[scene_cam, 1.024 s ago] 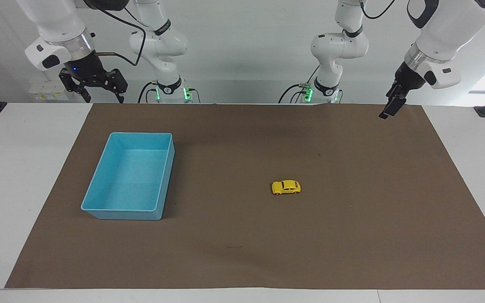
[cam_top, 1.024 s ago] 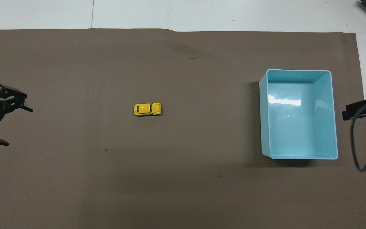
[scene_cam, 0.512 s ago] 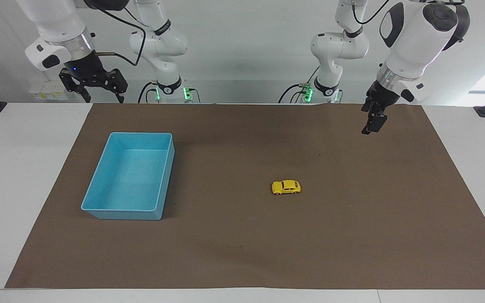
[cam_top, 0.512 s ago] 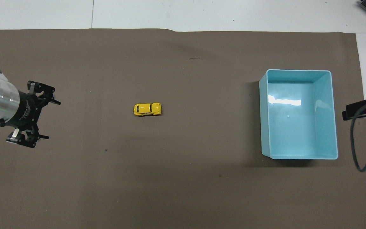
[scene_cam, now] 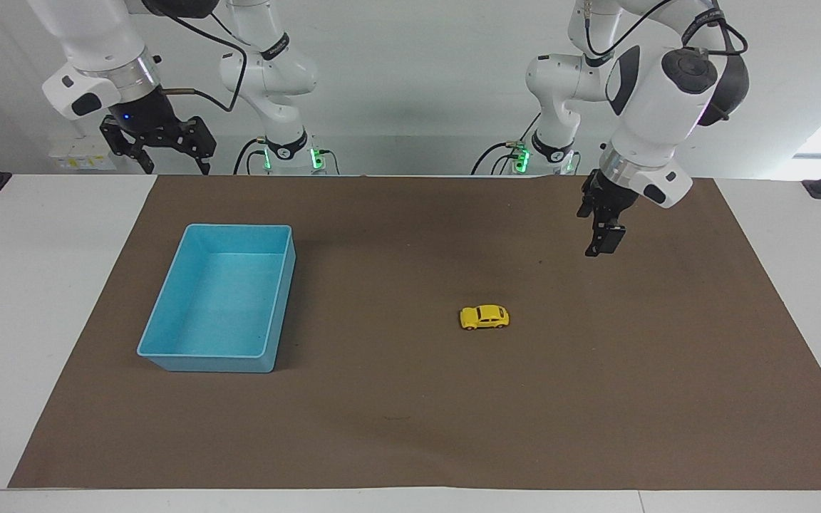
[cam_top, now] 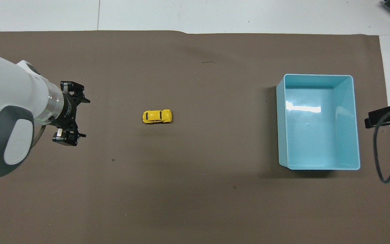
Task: Wind up and store yellow beetle car
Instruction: 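Move the left gripper toward the yellow toy car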
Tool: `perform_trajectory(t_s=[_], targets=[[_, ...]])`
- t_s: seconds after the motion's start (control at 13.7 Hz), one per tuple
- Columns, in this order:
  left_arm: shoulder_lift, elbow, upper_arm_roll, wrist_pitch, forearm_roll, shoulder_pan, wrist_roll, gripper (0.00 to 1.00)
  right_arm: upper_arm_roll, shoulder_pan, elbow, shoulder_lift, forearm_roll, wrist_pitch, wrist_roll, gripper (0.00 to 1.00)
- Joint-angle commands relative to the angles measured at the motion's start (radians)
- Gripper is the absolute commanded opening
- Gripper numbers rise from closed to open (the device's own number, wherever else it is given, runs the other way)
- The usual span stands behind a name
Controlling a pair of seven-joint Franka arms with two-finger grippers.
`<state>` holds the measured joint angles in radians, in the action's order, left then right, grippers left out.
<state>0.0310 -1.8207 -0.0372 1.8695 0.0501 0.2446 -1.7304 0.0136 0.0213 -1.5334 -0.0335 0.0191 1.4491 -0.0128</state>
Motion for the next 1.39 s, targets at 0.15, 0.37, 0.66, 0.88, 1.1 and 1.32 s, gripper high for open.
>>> perform_trajectory(t_s=[0.15,0.37,0.66,0.88,1.1,1.32], targets=[[0.035,-0.014,0.016,0.074,0.010,0.053,-0.090,1.00,-0.014,0.020,0.002,-0.008,-0.015,-0.009,0.004,1.00],[0.148,-0.008,0.017,0.156,0.007,0.137,-0.191,1.00,-0.014,0.020,0.001,-0.008,-0.015,-0.009,0.004,1.00],[0.214,-0.011,0.016,0.240,0.007,0.173,-0.276,1.00,-0.014,0.020,0.001,-0.008,-0.015,-0.010,0.004,1.00],[0.274,-0.009,0.016,0.339,0.007,0.194,-0.375,1.00,-0.014,0.020,0.001,-0.008,-0.015,-0.009,0.004,1.00],[0.290,-0.012,0.016,0.390,0.007,0.190,-0.425,1.00,-0.014,0.020,0.002,-0.008,-0.015,-0.010,0.004,1.00],[0.343,-0.008,0.017,0.401,0.007,0.196,-0.443,1.00,-0.014,0.020,0.002,-0.008,-0.015,-0.010,0.004,1.00]])
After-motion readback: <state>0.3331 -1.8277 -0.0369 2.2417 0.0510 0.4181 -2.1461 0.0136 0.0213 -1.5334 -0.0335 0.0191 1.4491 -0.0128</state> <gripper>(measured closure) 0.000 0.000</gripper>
